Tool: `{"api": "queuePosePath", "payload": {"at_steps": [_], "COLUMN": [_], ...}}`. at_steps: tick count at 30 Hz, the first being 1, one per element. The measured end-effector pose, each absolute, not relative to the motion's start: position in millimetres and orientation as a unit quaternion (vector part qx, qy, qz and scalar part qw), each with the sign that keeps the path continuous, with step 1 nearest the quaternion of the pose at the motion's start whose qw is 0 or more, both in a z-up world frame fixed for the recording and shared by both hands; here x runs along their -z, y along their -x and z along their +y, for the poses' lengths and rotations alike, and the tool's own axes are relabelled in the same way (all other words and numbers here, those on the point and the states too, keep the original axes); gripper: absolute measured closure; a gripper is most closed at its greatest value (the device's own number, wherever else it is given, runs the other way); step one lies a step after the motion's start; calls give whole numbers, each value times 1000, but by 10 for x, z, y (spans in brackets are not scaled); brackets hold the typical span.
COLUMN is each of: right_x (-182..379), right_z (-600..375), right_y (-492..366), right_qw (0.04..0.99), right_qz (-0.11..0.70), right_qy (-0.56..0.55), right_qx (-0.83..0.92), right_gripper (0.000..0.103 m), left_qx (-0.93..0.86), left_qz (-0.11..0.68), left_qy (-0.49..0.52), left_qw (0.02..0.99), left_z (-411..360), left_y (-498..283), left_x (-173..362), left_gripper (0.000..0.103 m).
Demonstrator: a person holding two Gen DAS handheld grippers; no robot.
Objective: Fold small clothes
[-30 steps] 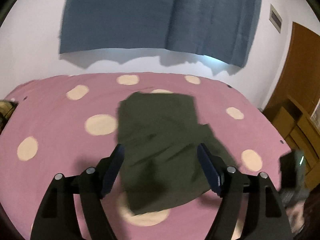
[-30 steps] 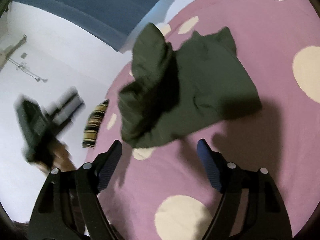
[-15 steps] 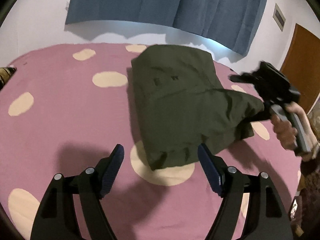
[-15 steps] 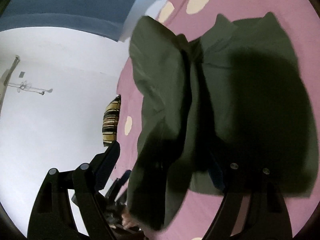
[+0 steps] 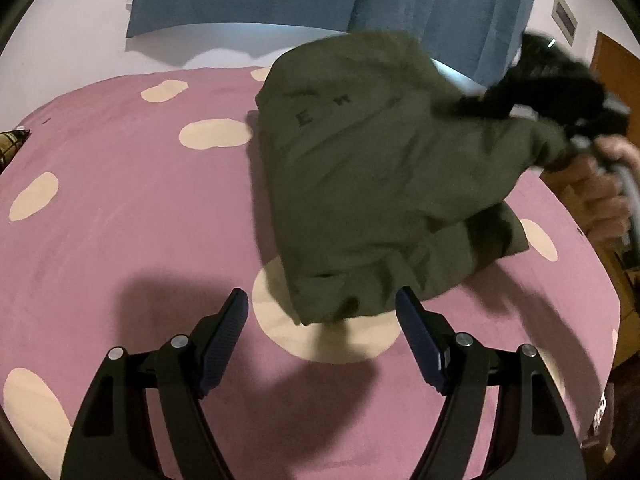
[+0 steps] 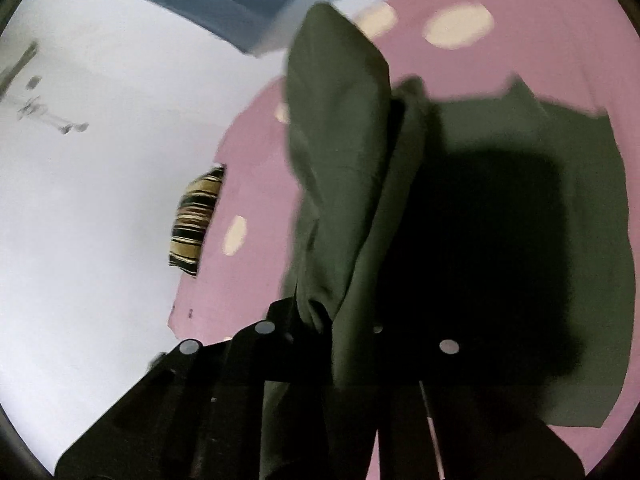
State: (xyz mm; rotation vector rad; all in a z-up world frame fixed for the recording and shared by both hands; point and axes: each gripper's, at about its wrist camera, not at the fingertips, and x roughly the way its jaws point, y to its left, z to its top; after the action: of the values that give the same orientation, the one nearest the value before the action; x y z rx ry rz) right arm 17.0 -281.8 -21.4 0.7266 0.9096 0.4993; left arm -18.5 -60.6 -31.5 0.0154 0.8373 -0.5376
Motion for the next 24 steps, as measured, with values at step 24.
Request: {"api": "queuePosePath", "payload": {"at_steps": [24], "right_x": [1119], "right_z": [-3978], "right_y": [231], "right_qw": [795], "right_qz": [395], "right_qy": [-425], "right_qx": [-176], "right_gripper": [94], "left_qx": [254], "left_qz": [426], "left_qy": [-26], "left_qw": [868], "left_z": [-933], "left_y": [17], "left_x": [445], "left_gripper": [22]}}
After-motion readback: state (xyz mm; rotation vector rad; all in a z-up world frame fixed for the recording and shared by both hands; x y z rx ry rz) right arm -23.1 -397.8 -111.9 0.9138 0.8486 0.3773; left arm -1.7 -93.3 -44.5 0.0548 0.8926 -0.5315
